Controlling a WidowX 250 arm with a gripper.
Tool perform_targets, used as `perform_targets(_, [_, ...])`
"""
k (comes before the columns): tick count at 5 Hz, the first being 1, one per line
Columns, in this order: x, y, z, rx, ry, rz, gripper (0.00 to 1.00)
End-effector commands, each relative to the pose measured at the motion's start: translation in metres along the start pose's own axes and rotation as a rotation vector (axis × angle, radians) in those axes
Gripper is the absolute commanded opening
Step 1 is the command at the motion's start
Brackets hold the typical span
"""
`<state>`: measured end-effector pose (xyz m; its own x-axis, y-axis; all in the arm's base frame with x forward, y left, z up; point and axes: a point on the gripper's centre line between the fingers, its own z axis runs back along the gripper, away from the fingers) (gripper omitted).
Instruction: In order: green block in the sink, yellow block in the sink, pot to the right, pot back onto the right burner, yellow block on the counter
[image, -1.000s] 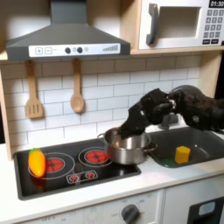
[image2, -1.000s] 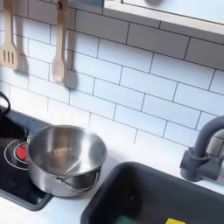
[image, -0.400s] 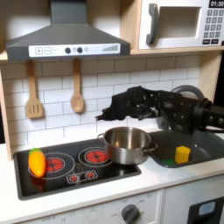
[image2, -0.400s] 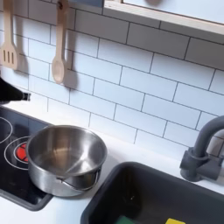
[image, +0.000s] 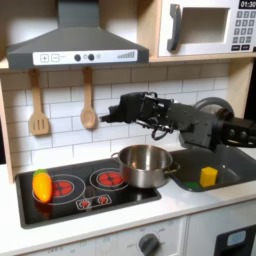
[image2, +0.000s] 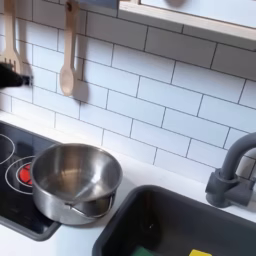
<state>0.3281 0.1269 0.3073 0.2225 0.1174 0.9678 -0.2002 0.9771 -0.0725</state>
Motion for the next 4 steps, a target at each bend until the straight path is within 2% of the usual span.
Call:
perform_targets(1, [0.023, 0.008, -0.003, -0.028, -0.139, 0.062, 0.00])
perform_targets(2, [0.036, 0.011, -0.005, -0.031, -0.197, 0.054, 0.00])
perform_targets(4, [0.048, 0.010, -0.018, -0.040, -0.238, 0.079, 0.00])
